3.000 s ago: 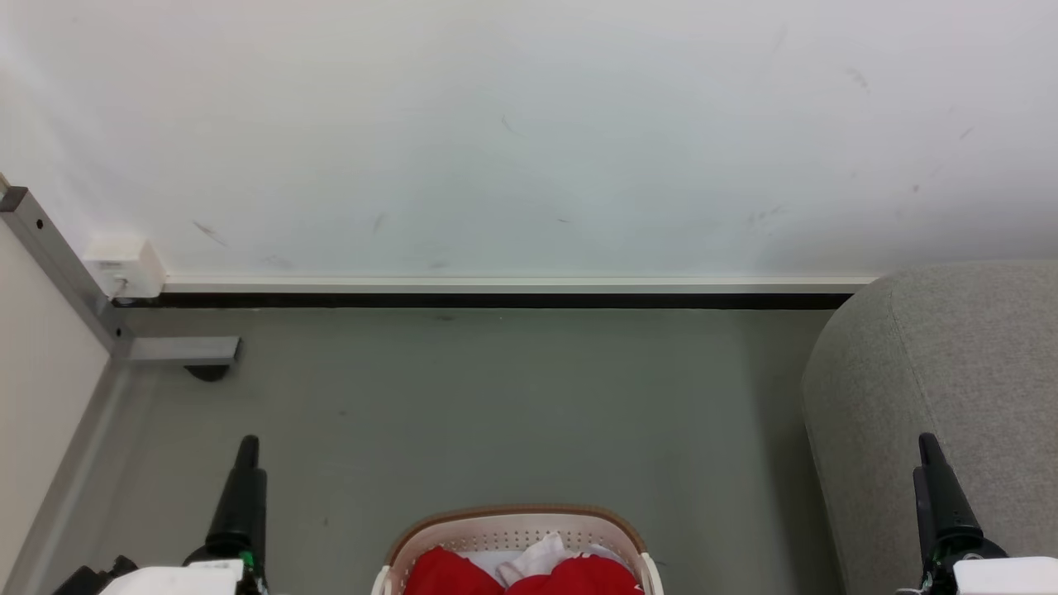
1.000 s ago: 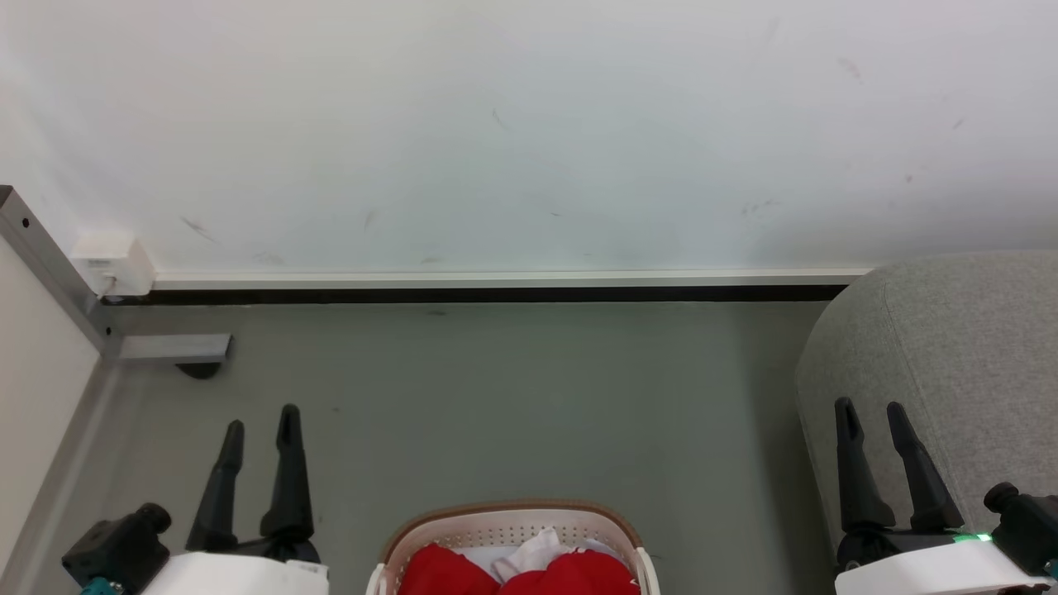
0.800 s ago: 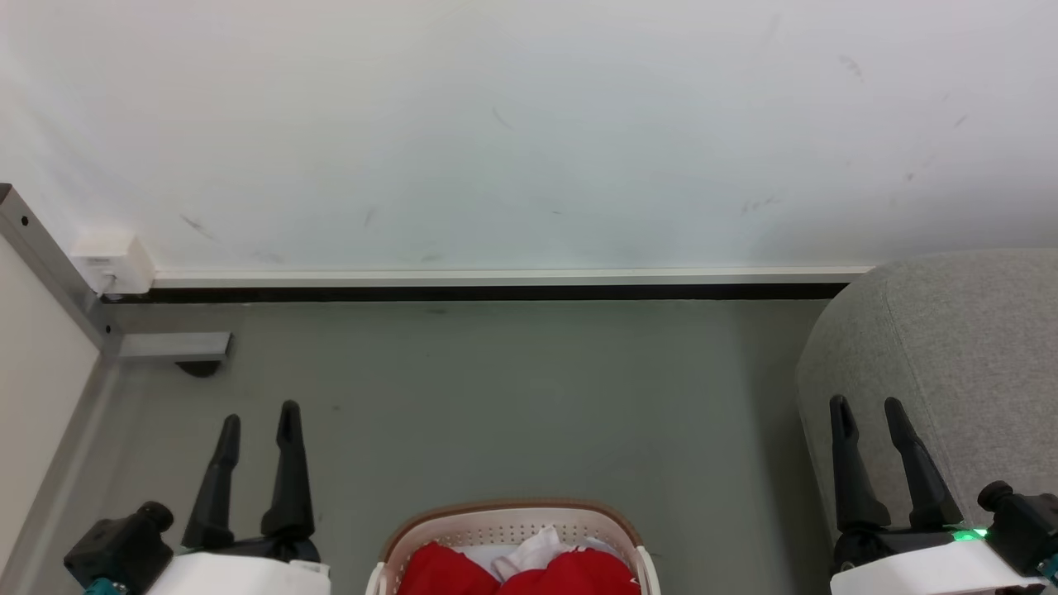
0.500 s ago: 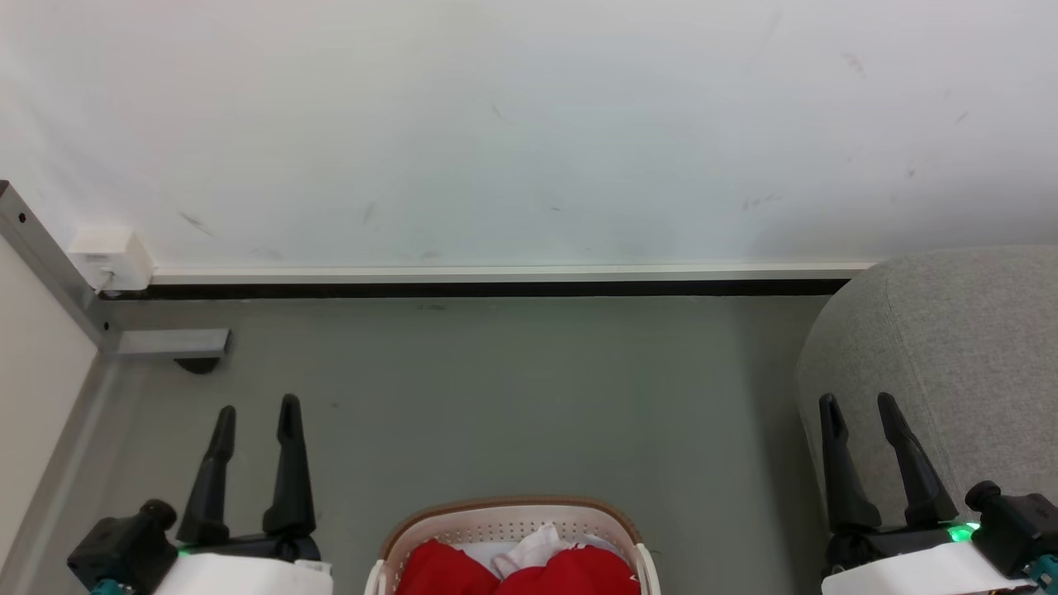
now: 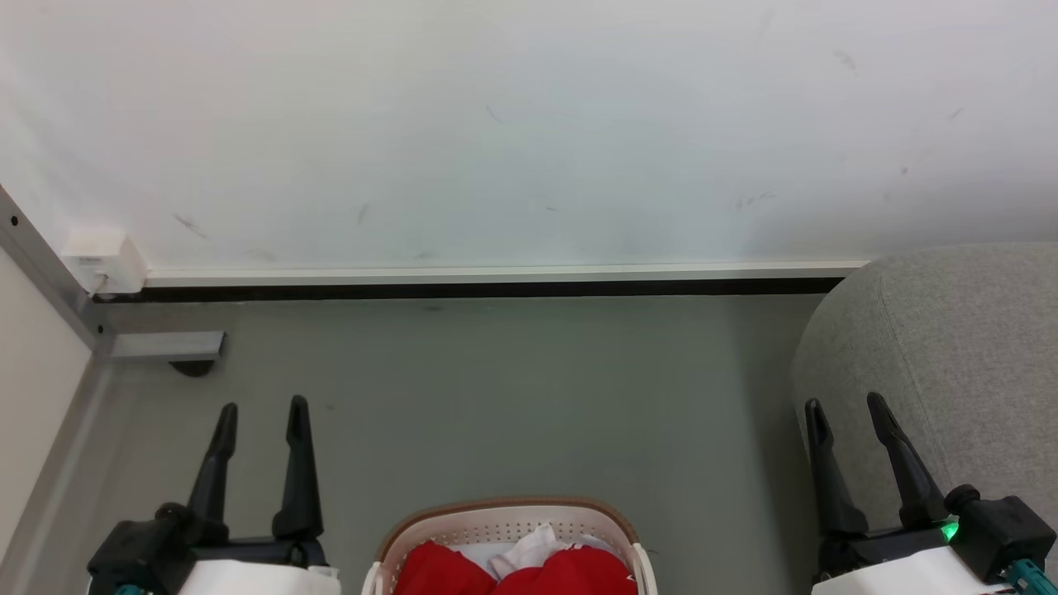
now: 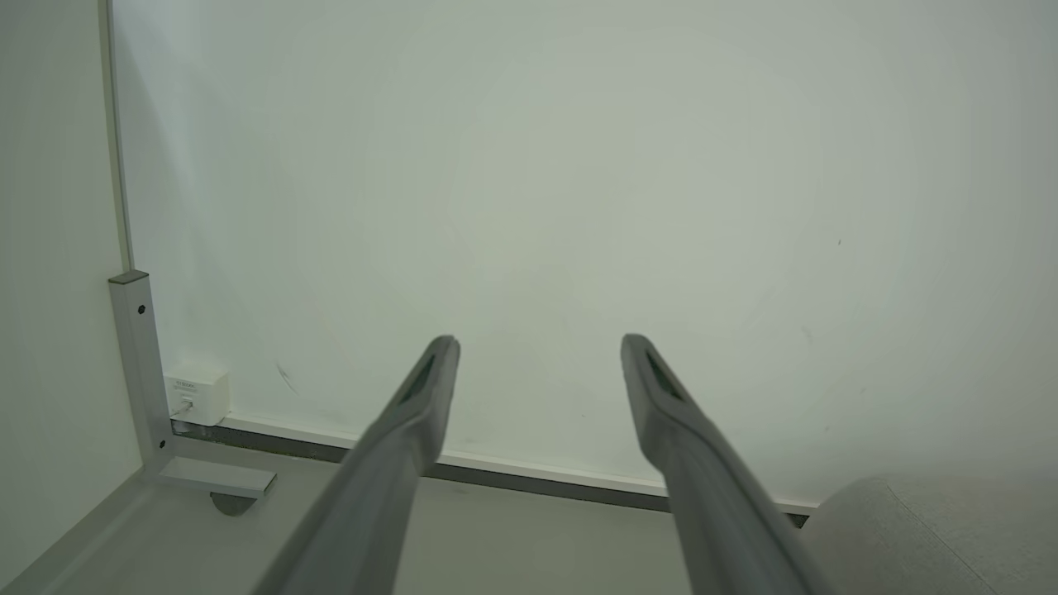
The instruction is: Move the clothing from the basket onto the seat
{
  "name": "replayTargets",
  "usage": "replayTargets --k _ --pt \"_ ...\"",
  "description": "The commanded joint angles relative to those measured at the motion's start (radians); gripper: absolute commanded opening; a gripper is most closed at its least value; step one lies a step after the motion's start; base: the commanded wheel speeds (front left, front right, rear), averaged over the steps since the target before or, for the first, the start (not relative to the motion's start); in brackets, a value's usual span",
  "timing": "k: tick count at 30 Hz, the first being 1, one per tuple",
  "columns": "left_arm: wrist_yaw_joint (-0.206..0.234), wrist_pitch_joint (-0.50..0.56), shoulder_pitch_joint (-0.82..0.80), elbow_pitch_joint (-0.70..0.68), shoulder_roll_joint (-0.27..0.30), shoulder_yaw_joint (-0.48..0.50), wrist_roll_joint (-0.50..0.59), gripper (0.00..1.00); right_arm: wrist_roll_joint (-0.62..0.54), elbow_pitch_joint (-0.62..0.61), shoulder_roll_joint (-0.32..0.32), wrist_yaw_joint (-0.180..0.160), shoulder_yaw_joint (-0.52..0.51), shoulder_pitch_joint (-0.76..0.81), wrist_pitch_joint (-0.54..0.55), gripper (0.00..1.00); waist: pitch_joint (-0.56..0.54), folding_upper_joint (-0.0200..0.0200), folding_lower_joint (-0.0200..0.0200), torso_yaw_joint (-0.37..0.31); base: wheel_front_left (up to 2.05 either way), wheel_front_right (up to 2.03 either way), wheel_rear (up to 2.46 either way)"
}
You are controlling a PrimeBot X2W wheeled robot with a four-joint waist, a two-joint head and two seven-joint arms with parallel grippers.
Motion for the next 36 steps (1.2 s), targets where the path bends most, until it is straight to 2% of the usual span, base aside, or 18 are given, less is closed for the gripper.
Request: replayTargets --k 1,18,36 --pt "0.003 -0.011 0.008 -0.01 0.008 -0.001 0.029 1.0 -0.025 -0.001 -0.008 -0.002 0.002 -0.016 -0.009 1.0 -0.001 -0.0001 0.0 0.0 0.0 0.0 0.0" --pt "0.014 -0.042 0.017 -0.027 0.009 -0.011 0.146 1.0 -0.128 -0.011 -0.008 -0.002 0.023 -0.012 -0.04 1.0 0.0 -0.0001 0.0 -0.003 0.0 0.0 0.0" --pt "0.013 -0.04 0.019 -0.022 0.008 -0.011 0.137 1.0 -0.115 -0.002 -0.008 -0.002 0.022 -0.016 -0.039 1.0 0.001 -0.0001 0.0 -0.006 0.0 0.0 0.0"
